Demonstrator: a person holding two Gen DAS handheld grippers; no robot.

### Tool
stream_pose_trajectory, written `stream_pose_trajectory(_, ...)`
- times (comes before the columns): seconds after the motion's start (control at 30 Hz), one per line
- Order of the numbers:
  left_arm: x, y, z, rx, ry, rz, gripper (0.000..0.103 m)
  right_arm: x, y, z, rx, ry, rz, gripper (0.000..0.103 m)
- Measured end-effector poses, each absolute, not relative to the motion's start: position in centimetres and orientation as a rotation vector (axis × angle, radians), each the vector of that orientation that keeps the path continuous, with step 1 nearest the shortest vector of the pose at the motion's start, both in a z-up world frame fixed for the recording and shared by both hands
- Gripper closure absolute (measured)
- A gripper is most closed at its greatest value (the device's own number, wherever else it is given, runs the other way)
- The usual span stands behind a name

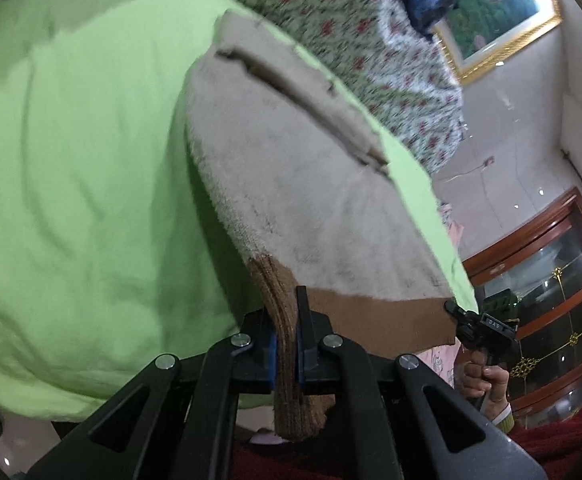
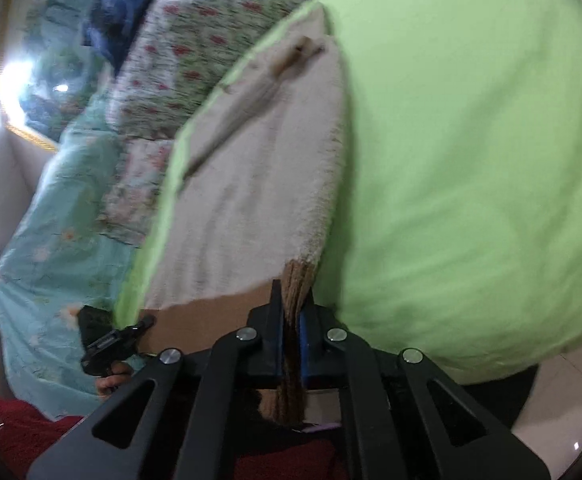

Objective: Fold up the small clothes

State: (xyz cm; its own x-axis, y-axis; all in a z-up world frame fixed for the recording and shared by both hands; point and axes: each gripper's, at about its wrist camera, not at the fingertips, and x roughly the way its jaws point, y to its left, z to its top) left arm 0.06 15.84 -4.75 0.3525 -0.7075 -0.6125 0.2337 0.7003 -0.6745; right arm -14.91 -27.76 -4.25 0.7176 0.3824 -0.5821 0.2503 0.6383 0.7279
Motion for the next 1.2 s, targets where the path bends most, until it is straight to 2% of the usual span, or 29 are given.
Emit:
stream_pose_trajectory(0.23, 3.8, 16.2, 2.4, -0.553, 0.845, -0.689, 0.099, -13.0, -30.3, 0.3, 0.942, 0.604, 0.149, 0.096)
stream_pose_trajectory(0.37, 9.4, 14.1, 5.9, -0.500, 0.746, -0.689, 0.099, -8.0, -31.9, 3.2, 0.901, 0.521, 0.167, 0.096)
stream_pose_trajectory(0.53, 17.8, 12.4, 7.3, -0.515, 0.713, -0.628, 0.098, 0.0, -34.9, 4.2, 0.849, 0.514, 0.123, 0.096)
stream_pose_trajectory(0.8, 29.3, 8.8, 4.6, -0.466, 0.778, -0.560, 0.098, 11.7, -39.8, 2.2, 0.791, 0.610, 0.026, 0.096)
stream_pose_trajectory(1.07, 38.7, 7.3, -3.3, -0.494, 0.925, -0.464, 0.098, 20.3, -42.7, -3.9, 0.773, 0.735, -0.060, 0.096)
stream_pose_trajectory(1.2, 40.0, 6.9, -6.0, -0.493, 0.988, -0.435, 0.097, 21.9, -43.5, -6.6, 0.794, 0.799, -0.088, 0.093)
